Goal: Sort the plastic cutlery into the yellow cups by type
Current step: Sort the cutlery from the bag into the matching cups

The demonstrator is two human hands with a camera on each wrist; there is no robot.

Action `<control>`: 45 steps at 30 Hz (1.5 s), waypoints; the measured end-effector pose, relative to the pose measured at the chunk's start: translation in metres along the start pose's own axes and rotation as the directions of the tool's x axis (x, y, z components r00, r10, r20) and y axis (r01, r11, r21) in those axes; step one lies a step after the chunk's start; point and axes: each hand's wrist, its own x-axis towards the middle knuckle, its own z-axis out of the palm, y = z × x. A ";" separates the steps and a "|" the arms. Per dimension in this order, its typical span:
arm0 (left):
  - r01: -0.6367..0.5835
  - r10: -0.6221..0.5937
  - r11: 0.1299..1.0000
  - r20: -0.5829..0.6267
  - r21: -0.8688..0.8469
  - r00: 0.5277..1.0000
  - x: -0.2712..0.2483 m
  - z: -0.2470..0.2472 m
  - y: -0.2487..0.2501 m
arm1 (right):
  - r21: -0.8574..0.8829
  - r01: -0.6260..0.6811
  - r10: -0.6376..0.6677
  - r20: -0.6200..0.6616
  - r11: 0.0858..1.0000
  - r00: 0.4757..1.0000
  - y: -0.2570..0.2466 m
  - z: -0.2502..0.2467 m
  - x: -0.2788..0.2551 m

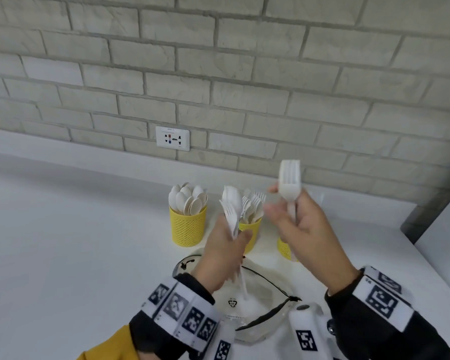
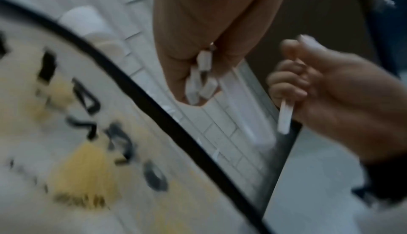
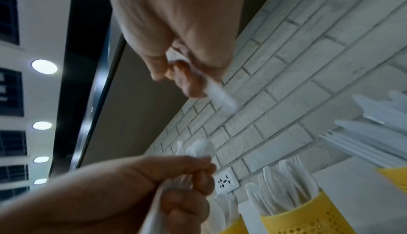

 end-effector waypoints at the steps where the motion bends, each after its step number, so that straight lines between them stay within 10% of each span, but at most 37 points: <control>1: -0.110 0.116 0.984 -0.039 0.137 0.992 -0.001 0.003 -0.002 | -0.039 -0.085 0.085 0.011 0.996 0.996 0.006 0.005 0.001; 7: -0.339 0.388 0.861 -0.058 0.379 0.920 -0.015 0.017 0.002 | -0.216 -0.197 0.210 0.038 0.956 0.977 0.033 0.025 0.003; 16: -0.490 0.499 0.790 0.080 0.367 0.863 -0.015 0.012 -0.006 | 0.426 -0.137 0.199 -0.105 0.894 0.974 0.006 -0.004 0.017; 25: -0.449 0.460 0.802 0.072 0.393 0.885 -0.022 0.014 -0.006 | 0.493 -0.026 0.208 -0.319 0.870 0.925 0.004 -0.013 0.025; 34: -0.291 0.292 0.933 0.026 0.211 0.956 -0.025 0.016 0.004 | -0.046 -0.206 0.192 -0.210 0.978 0.959 0.020 0.002 0.017; 41: 0.007 0.020 0.992 0.215 -0.126 0.976 -0.025 0.008 0.016 | 0.219 -0.332 0.361 -0.107 0.917 0.926 0.019 -0.003 0.024; 45: -0.032 0.059 0.992 0.227 -0.124 0.972 -0.022 0.008 0.016 | 0.356 -0.309 0.338 -0.022 0.882 0.941 0.024 -0.003 0.028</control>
